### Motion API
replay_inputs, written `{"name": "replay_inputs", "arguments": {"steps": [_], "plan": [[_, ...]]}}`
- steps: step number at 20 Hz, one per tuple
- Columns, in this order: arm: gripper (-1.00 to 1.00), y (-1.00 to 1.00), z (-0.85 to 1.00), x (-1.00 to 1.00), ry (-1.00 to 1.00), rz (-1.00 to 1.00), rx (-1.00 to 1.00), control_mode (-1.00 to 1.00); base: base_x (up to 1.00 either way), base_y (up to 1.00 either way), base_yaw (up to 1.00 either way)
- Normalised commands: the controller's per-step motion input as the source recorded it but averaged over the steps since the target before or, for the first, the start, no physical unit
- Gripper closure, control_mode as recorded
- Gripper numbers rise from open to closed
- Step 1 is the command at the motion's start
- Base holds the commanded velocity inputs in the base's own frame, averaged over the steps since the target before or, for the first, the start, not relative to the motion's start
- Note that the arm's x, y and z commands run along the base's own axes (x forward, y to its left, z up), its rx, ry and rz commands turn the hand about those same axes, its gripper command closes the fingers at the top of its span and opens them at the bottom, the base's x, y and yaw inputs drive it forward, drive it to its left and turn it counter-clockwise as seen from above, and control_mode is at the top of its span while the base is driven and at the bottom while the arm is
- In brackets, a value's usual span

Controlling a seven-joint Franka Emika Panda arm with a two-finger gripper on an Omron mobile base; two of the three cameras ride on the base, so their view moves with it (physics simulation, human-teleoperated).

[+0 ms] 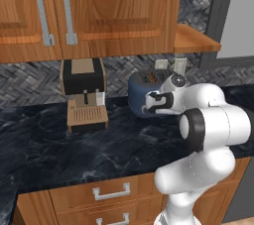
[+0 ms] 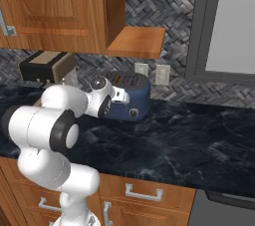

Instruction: Start the toaster. Once the lever pops up, take the bread to the plate on the dining counter.

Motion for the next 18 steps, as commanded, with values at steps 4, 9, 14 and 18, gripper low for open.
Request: {"name": "replay_inputs", "arguments": {"steps": [4,9,14,18], "plan": [[-1.0,0.0,0.23,0.0,-0.02,0.0,0.0,-1.0,0.0,0.0,0.0],[-1.0,0.0,0.16,0.0,-0.02,0.0,0.0,-1.0,0.0,0.0,0.0],[-1.0,0.0,0.15,0.0,-0.04,0.0,0.0,-1.0,0.0,0.0,0.0],[-1.0,0.0,0.12,0.0,-0.04,0.0,0.0,-1.0,0.0,0.0,0.0]]}}
